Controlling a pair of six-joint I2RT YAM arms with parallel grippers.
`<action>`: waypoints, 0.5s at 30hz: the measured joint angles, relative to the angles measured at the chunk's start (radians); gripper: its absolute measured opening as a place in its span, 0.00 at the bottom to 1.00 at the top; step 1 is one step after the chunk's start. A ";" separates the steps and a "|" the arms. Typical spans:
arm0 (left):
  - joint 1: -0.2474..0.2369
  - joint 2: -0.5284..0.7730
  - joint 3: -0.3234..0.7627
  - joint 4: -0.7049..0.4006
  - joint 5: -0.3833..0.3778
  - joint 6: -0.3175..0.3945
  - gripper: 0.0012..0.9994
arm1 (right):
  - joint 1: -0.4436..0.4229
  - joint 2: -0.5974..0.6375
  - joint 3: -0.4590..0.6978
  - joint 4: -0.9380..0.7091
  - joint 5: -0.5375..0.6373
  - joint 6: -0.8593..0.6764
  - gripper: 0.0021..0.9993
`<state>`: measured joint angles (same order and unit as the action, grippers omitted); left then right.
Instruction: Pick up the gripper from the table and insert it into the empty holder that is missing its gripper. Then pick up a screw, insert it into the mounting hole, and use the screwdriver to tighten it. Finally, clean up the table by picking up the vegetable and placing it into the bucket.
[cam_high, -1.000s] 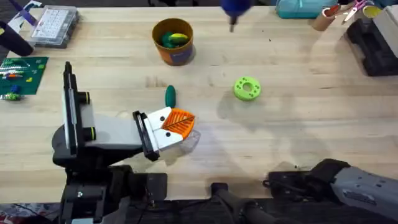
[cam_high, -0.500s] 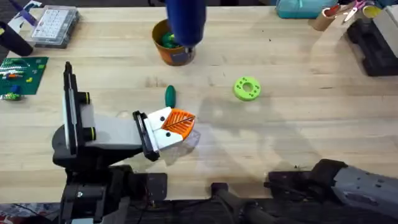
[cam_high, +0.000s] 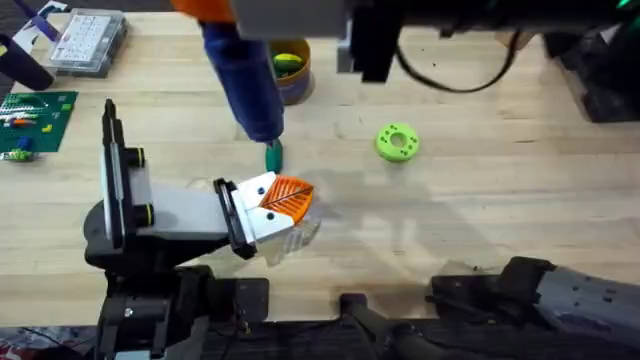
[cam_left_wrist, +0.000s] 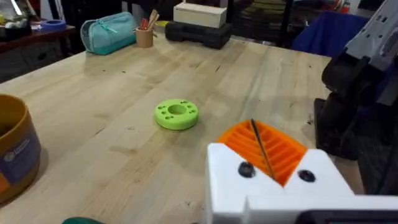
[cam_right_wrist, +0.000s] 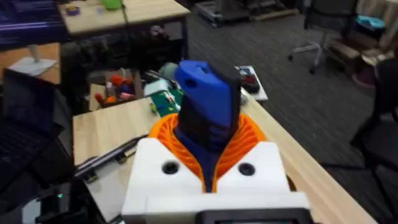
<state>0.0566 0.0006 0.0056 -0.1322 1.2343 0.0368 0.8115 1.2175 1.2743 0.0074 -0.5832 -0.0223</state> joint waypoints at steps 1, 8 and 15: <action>0.000 0.000 0.000 0.000 0.000 0.000 0.01 | 0.005 0.000 -0.011 0.016 -0.002 0.000 0.04; 0.000 0.000 0.000 0.000 0.000 0.000 0.01 | 0.042 0.000 -0.097 0.140 -0.028 0.000 0.04; 0.000 0.000 0.000 0.000 0.000 0.000 0.01 | 0.042 0.000 -0.208 0.307 -0.091 0.030 0.04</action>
<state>0.0566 0.0010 0.0059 -0.1322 1.2343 0.0365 0.8536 1.2175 1.0659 0.3148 -0.6738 0.0072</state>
